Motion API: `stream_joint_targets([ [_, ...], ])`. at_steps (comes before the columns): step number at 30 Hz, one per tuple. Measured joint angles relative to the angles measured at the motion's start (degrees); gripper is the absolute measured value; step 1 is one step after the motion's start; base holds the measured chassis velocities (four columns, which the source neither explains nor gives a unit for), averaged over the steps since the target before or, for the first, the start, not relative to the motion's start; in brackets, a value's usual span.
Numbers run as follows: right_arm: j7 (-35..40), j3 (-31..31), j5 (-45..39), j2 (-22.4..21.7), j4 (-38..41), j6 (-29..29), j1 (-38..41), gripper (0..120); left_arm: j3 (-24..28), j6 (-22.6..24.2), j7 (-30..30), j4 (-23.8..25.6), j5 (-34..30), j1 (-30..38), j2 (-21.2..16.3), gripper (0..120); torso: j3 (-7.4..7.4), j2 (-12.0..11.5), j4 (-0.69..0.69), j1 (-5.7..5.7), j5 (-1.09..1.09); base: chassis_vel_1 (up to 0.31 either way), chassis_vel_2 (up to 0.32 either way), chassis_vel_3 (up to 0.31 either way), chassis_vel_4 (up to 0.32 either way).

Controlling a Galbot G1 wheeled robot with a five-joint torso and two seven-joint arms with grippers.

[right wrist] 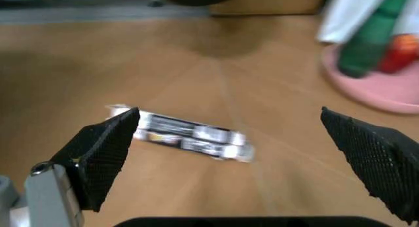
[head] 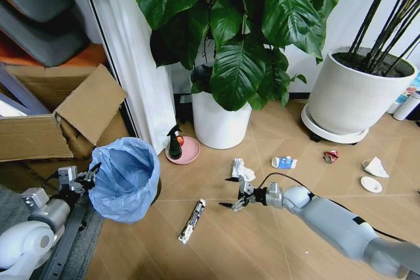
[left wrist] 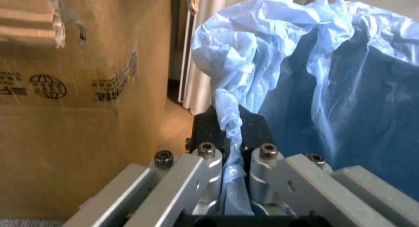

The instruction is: Pick up the trash bin and place the garbage on the floor into it.

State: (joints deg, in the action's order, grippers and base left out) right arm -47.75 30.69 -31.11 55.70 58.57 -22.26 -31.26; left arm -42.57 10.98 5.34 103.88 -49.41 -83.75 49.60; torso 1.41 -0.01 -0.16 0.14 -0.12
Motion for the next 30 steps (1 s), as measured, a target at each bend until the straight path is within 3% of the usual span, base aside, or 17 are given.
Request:
stream_joint_targets([
  [13, -11.91, 8.14, 3.75, 3.43, -3.59, 2.91, 10.81, 100, 0.01, -0.21, 0.12, -0.26, 0.09, 0.76, 0.59, 0, 0.00, 0.00, 0.00, -0.01, 0.00, 0.000, 0.000, 0.000, 0.000],
  [16, -13.82, 9.40, 5.37, 6.10, -6.45, 2.89, 13.27, 100, -0.03, -0.30, 0.20, -0.25, 0.22, 0.76, 0.96, 0, 0.00, 0.00, 0.00, -0.01, -0.02, 0.000, 0.000, 0.000, 0.000],
  [19, -16.66, 11.42, 7.44, 12.54, -12.67, 2.32, 16.19, 100, -0.41, -0.44, 0.34, -0.25, 0.46, 0.71, 1.28, 0, 0.00, 0.00, 0.03, 0.00, 0.00, 0.000, 0.000, 0.000, 0.000],
  [30, -19.92, 12.27, 11.91, 18.04, -18.27, 1.98, 16.57, 100, -1.08, -0.49, 0.39, -0.10, 0.05, 0.68, 0.36, 0, 0.00, 0.00, 0.00, -0.01, 0.00, 0.000, 0.000, 0.000, 0.000],
])
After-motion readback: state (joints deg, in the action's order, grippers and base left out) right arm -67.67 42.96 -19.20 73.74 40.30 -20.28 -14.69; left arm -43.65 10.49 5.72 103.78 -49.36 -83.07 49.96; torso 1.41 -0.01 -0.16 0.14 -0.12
